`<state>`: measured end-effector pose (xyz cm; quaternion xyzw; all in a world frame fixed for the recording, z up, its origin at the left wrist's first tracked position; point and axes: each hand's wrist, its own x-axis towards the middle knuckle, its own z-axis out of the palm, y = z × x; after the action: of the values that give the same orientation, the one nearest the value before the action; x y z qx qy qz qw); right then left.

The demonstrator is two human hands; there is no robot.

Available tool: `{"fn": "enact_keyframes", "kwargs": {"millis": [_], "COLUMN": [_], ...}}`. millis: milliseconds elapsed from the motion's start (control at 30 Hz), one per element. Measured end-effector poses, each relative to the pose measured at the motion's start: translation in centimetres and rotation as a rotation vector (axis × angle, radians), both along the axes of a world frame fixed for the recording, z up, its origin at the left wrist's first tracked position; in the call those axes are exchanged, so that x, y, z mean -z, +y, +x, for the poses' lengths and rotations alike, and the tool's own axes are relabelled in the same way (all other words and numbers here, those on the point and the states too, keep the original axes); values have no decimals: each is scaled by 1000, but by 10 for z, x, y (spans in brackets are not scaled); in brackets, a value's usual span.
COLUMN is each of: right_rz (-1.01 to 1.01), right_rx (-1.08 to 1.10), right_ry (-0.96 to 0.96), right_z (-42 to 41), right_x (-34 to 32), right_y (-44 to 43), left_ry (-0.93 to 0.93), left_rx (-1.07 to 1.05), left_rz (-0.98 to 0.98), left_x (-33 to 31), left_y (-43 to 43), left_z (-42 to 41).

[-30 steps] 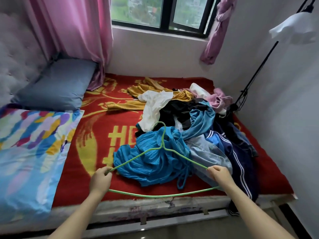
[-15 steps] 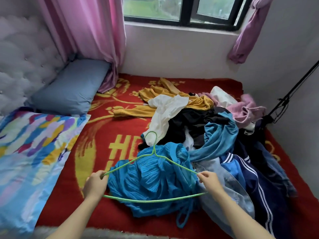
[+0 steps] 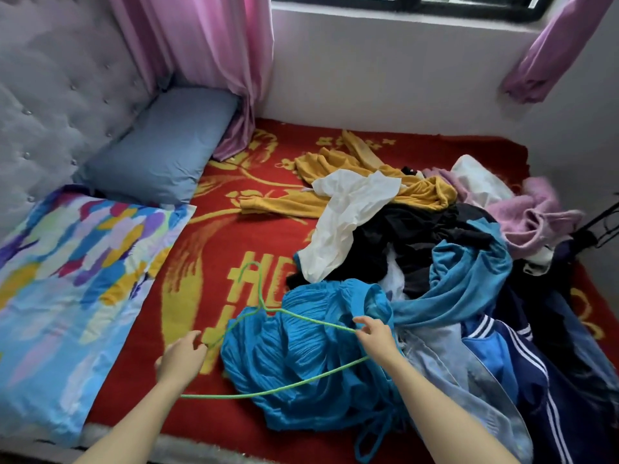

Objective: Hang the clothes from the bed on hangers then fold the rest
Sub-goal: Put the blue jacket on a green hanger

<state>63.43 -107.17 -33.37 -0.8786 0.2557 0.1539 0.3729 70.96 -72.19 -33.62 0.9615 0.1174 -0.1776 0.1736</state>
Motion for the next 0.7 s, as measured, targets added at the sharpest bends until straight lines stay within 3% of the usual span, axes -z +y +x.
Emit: {"fn": "enact_keyframes", "kwargs": {"millis": [67,167,700], "right_rz": [-160,-169,-240], "right_rx": [-97,-104,336], "right_ry": [158,257,283], "right_z": [3,5,-67], "right_x": [4,6,-27], "right_y": [2,0,-39], "left_ry": [22,47,50], "left_rx": [32,110,550], "left_rz": [-48,-123,-390], "left_x": [1,2,-14], "left_y": [-6,-17,-130], "left_z": [7,20,72]}}
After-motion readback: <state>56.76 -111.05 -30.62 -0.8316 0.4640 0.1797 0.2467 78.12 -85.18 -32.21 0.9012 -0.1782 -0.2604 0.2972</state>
